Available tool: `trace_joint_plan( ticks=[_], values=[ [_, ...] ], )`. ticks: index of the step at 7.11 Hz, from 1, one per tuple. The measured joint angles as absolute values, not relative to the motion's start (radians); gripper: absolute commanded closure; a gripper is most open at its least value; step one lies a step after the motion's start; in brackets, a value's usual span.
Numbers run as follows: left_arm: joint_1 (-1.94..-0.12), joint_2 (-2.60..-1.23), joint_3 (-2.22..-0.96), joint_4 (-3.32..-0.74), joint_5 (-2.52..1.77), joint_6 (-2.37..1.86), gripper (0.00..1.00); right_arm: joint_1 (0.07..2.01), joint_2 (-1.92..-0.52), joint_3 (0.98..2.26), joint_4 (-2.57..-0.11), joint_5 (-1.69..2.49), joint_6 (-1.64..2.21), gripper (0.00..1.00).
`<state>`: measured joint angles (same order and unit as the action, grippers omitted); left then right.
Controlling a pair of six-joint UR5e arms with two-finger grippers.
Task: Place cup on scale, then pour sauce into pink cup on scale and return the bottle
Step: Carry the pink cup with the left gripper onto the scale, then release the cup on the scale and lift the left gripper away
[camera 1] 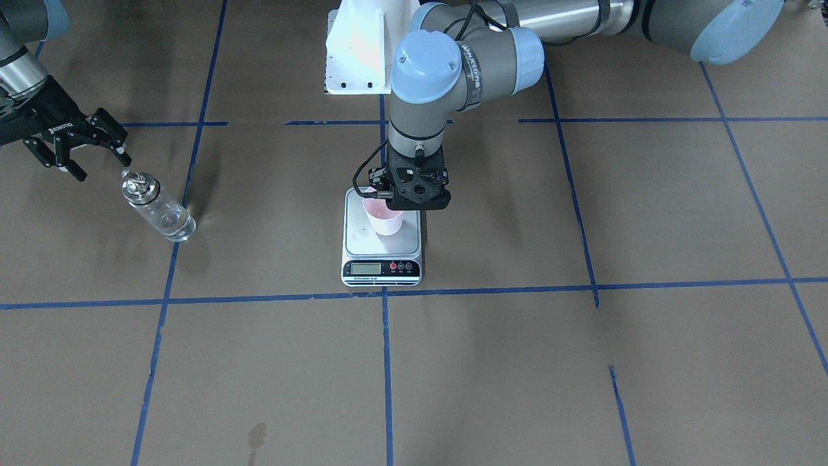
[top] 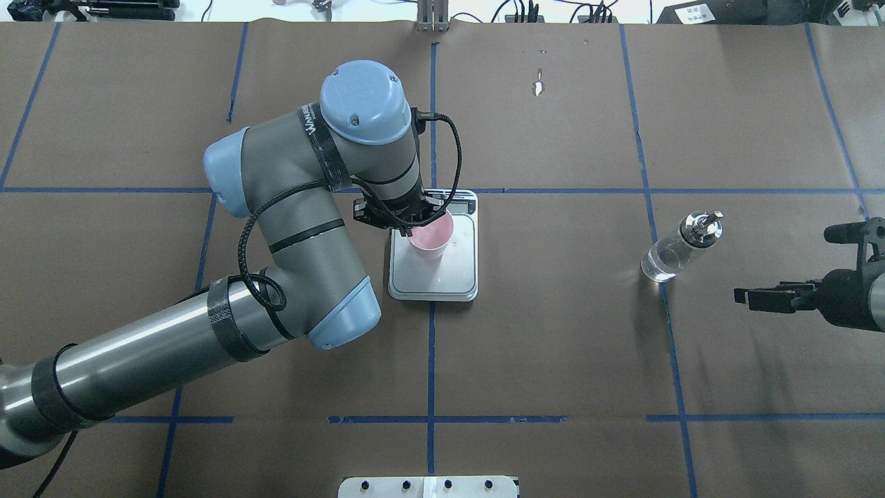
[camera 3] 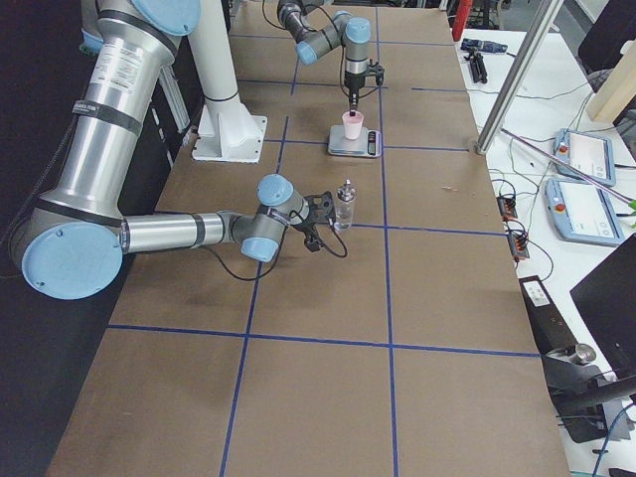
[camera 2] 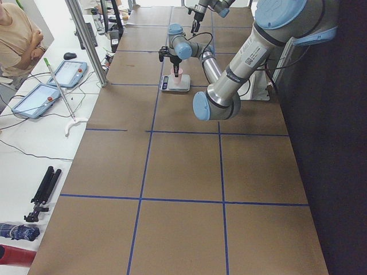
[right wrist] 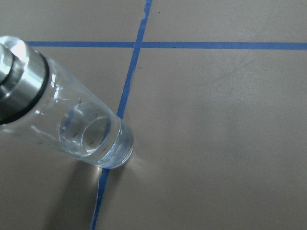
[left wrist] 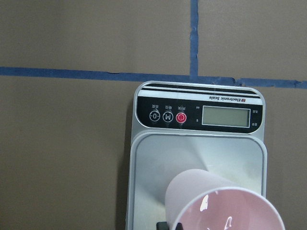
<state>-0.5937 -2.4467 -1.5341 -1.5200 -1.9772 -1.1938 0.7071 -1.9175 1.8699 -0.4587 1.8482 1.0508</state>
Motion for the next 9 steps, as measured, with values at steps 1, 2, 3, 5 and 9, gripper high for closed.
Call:
trace_joint_plan(
  ticks=[1, 2, 3, 5, 9],
  values=[
    [-0.594, -2.447, -1.534, -1.521, -1.978, -1.193, 0.97, 0.707, -1.917, 1.87, -0.459, 1.848, 1.051, 0.0],
    [-0.593, -2.448, -1.534, -1.522, -1.978, -1.192, 0.85, 0.707, -1.917, 1.87, -0.459, 1.847, 1.051, 0.0],
    [-0.593, -2.449, -1.534, -1.524, -1.979, -1.192, 0.7, 0.707, -1.917, 1.87, -0.459, 1.847, 1.051, 0.0],
    [-0.59, -2.449, -1.534, -1.532, -1.979, -1.191, 0.38, 0.707, -1.917, 1.87, -0.459, 1.847, 1.051, 0.0],
    [-0.598, -2.43, -1.63, -1.545, -1.979, -1.187, 0.38, 0.705, -1.914, 1.871, -0.459, 1.839, 1.056, 0.03]
  ],
)
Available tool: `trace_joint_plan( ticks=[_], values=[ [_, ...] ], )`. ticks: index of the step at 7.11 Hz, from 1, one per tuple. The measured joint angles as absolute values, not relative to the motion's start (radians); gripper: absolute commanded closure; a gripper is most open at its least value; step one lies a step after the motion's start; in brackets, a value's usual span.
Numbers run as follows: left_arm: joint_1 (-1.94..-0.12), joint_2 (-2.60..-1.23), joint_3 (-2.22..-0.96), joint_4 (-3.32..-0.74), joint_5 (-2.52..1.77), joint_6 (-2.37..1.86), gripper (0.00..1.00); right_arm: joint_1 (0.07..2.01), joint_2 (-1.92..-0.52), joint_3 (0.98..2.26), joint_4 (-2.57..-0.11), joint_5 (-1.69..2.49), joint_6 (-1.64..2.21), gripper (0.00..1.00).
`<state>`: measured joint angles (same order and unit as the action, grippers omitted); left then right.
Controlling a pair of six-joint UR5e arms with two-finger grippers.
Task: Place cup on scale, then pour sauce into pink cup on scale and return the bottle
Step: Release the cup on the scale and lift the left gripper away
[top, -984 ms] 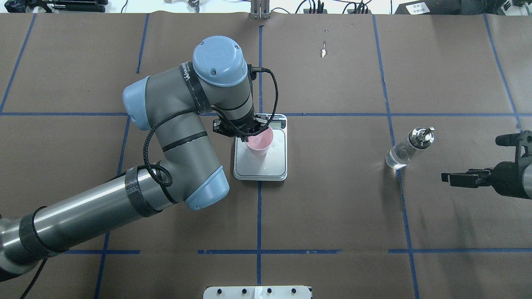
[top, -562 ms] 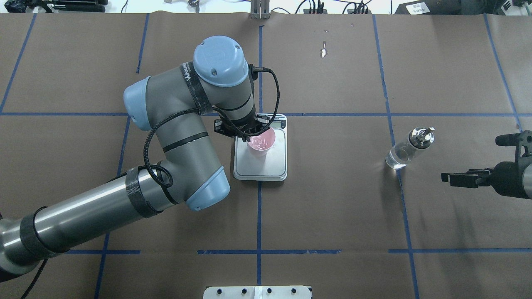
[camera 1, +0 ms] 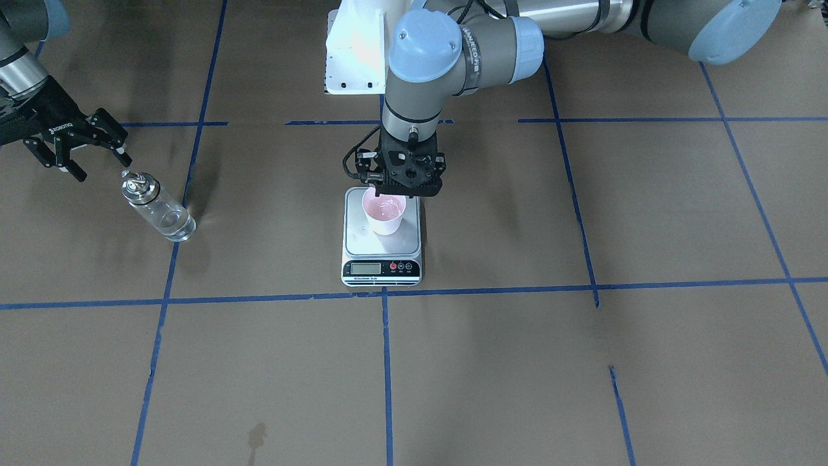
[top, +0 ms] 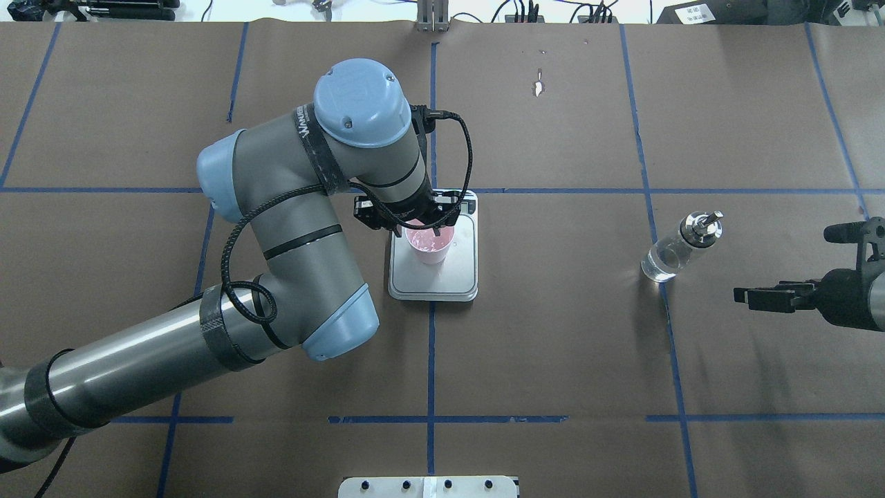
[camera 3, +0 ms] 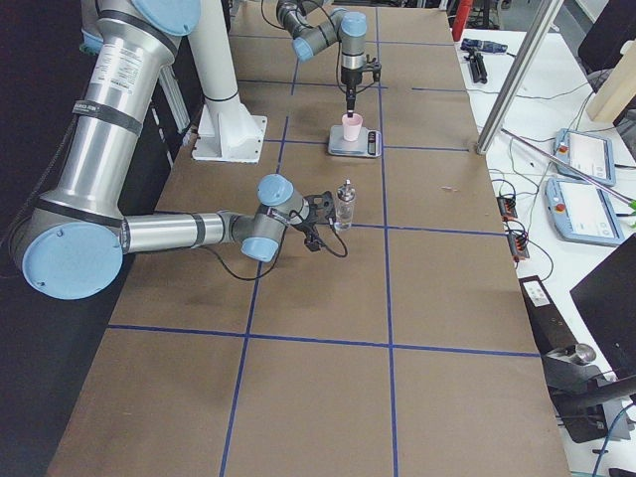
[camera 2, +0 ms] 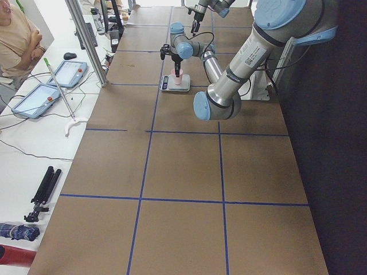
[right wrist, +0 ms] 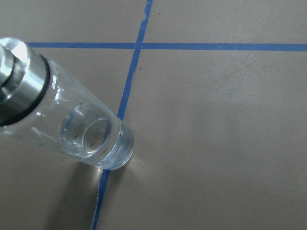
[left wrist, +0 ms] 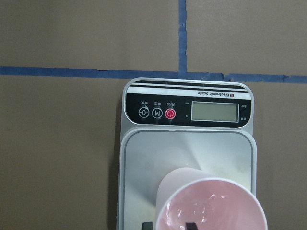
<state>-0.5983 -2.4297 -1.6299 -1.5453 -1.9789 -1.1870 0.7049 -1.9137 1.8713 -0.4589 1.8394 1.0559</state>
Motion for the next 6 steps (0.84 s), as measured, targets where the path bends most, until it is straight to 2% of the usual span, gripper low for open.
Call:
trace_joint_plan(
  ticks=[2, 3, 4, 5, 6],
  values=[
    [-0.662, -2.329, -1.796, -1.545, -1.982, -1.164, 0.38, 0.679, -1.891, 1.875, -0.458, 1.784, 1.067, 0.05],
    [-0.693, -2.287, -1.85, -1.546, -1.983, -1.137, 0.38, 0.647, -1.88, 1.882, -0.456, 1.754, 1.065, 0.13],
    [-0.711, -2.263, -1.869, -1.549, -1.983, -1.122, 0.38, 0.612, -1.872, 1.897, -0.456, 1.731, 1.063, 0.11],
    [-0.718, -2.243, -1.872, -1.562, -1.983, -1.114, 0.38, 0.574, -1.872, 1.916, -0.455, 1.708, 1.059, 0.0],
    [-0.723, -2.231, -1.872, -1.579, -1.981, -1.11, 0.38, 0.553, -1.879, 1.928, -0.452, 1.679, 1.057, 0.0]
  ],
)
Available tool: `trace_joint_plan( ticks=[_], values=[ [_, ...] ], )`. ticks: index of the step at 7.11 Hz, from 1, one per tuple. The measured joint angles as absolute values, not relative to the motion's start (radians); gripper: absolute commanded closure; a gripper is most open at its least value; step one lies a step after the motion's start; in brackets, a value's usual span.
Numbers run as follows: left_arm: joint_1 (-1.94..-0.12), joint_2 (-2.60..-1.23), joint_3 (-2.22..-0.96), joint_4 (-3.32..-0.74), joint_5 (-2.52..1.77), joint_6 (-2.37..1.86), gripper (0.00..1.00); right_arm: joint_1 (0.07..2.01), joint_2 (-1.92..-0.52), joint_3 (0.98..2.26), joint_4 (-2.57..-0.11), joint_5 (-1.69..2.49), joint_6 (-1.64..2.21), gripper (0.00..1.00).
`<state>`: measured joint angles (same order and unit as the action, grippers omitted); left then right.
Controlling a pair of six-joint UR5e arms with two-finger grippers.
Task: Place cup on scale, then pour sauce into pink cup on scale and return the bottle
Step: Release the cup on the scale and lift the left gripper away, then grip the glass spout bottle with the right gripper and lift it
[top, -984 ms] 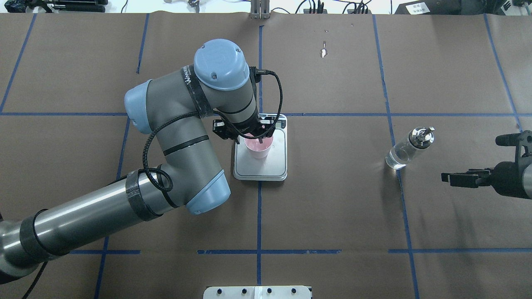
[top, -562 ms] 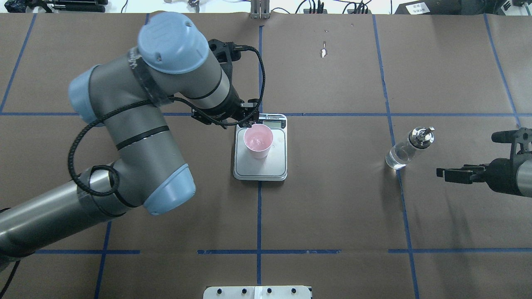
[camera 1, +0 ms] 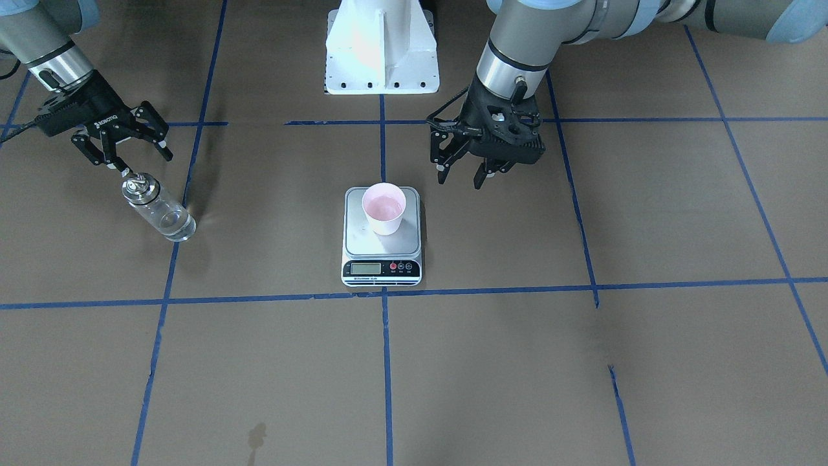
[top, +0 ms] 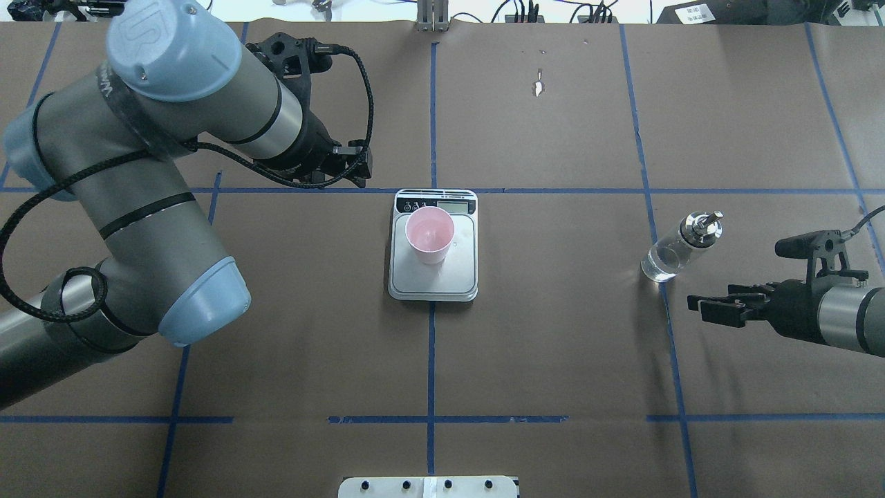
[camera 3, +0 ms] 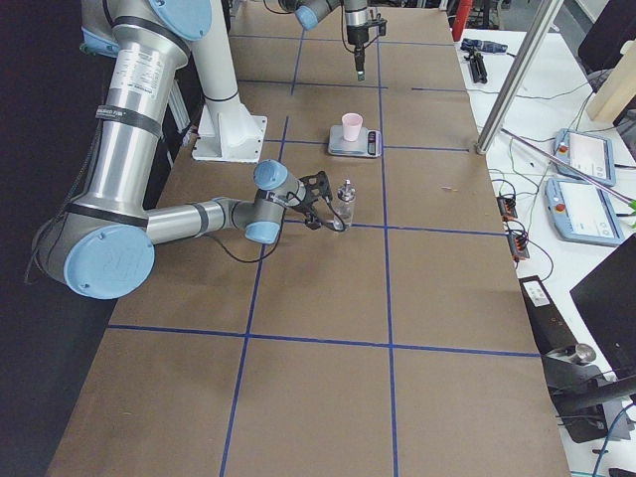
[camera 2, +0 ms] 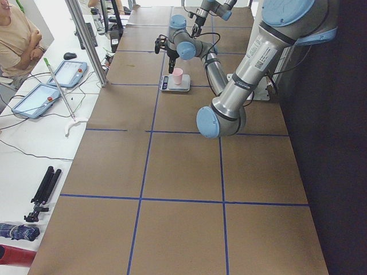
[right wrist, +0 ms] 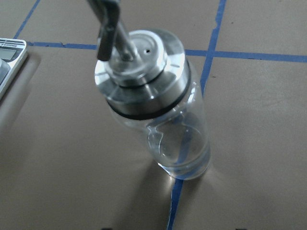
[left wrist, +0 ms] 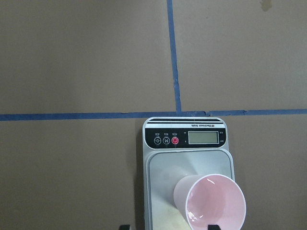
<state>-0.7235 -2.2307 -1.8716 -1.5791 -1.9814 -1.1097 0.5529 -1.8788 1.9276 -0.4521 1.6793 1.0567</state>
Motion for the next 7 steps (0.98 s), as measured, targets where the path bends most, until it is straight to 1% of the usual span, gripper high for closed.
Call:
trace_joint_plan(
  ticks=[2, 3, 4, 5, 7],
  values=[
    [-0.734, -2.199, -1.88, -1.589, -1.979, -1.105, 0.38, 0.493, -1.897, 1.932, -0.45, 1.549, 1.055, 0.0],
    [-0.741, -2.187, -1.885, -1.589, -1.978, -1.103, 0.38, 0.442, -1.899, 1.933, -0.45, 1.439, 1.055, 0.06],
    [-0.745, -2.178, -1.89, -1.588, -1.978, -1.1, 0.38, 0.385, -1.9, 1.934, -0.45, 1.314, 1.057, 0.05],
    [-0.747, -2.173, -1.896, -1.586, -1.978, -1.099, 0.38, 0.337, -1.9, 1.933, -0.45, 1.204, 1.061, 0.02],
    [-0.755, -2.155, -1.913, -1.585, -1.979, -1.098, 0.38, 0.302, -1.9, 1.93, -0.447, 1.095, 1.067, 0.0]
  ],
)
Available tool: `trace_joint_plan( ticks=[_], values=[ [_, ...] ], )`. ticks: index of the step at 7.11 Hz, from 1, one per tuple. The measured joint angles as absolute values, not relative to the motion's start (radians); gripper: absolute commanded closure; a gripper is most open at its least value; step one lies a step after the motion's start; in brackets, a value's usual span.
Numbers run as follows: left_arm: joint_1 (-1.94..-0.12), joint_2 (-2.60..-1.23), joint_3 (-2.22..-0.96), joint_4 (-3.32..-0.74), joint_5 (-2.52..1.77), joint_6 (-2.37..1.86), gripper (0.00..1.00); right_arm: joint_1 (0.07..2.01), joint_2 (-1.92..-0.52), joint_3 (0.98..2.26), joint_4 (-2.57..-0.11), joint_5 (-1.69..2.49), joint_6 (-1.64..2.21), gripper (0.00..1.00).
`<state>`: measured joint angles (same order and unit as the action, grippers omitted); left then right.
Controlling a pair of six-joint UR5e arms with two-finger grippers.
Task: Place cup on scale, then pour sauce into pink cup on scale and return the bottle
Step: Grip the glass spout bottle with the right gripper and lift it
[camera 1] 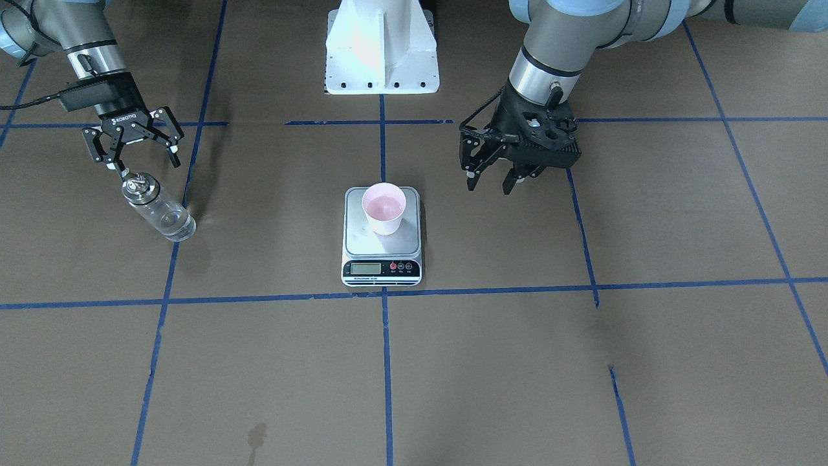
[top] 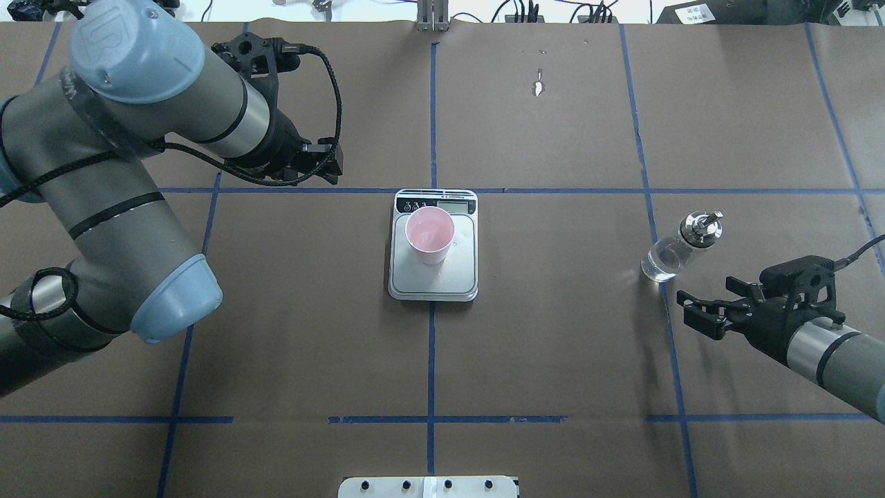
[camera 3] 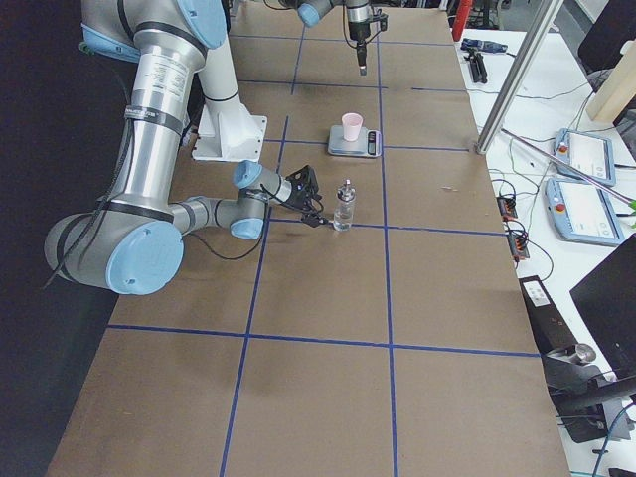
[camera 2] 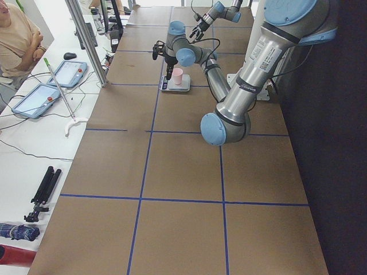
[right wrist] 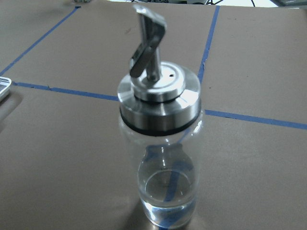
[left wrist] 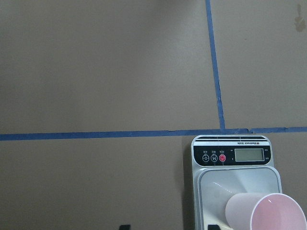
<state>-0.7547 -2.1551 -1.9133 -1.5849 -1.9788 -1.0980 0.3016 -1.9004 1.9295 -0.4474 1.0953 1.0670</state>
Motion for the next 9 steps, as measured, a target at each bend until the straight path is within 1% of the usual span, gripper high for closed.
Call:
trace_joint_plan(
  ticks=[3, 6, 9],
  values=[
    [-0.758, -2.143, -1.924, -1.583, -1.979, -1.098, 0.38, 0.267, -1.891, 1.916, -0.445, 0.994, 1.09, 0.01],
    [-0.758, -2.143, -1.925, -1.583, -1.979, -1.098, 0.38, 0.249, -1.836, 1.858, -0.434, 0.907, 1.106, 0.01],
    [-0.758, -2.143, -1.926, -1.583, -1.98, -1.098, 0.38, 0.213, -1.812, 1.804, -0.398, 0.792, 1.159, 0.01]
  ],
)
